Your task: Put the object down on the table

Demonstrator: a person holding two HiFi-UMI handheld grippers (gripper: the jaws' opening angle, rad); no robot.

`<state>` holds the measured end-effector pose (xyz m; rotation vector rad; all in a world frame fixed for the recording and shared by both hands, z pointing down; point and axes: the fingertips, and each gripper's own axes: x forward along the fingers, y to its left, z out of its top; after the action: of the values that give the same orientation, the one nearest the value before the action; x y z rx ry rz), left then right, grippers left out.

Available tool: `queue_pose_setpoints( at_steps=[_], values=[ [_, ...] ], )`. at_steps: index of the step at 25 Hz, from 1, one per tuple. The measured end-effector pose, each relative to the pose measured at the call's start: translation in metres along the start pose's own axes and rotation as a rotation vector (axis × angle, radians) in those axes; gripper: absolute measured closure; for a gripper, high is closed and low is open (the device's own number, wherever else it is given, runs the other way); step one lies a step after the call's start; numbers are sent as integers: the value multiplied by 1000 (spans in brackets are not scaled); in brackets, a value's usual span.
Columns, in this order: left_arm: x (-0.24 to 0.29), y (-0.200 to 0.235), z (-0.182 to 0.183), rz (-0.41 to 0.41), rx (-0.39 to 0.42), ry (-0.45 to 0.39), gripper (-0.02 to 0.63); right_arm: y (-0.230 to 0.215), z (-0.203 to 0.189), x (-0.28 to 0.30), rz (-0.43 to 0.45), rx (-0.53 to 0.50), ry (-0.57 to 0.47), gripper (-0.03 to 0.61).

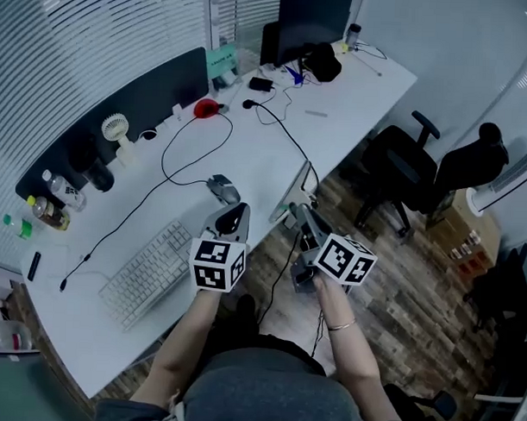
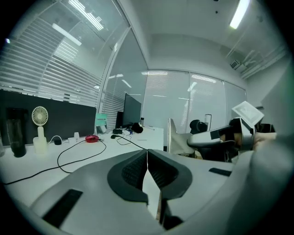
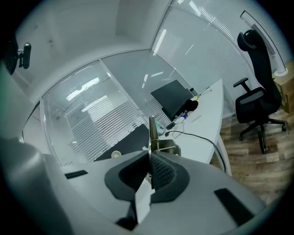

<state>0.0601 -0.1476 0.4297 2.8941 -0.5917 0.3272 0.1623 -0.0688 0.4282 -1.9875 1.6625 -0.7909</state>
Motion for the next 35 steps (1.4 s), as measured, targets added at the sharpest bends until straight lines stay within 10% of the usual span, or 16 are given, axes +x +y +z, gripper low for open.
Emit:
queue_pose_setpoints(
  at_steps=[13,35],
  values=[
    [45,57,5,5,-51,16,590,-17,8,99,-11,52,83,572],
    [53,138,-6,441,-195,21,591,-46,-5,239,161,149,387,572]
  ],
)
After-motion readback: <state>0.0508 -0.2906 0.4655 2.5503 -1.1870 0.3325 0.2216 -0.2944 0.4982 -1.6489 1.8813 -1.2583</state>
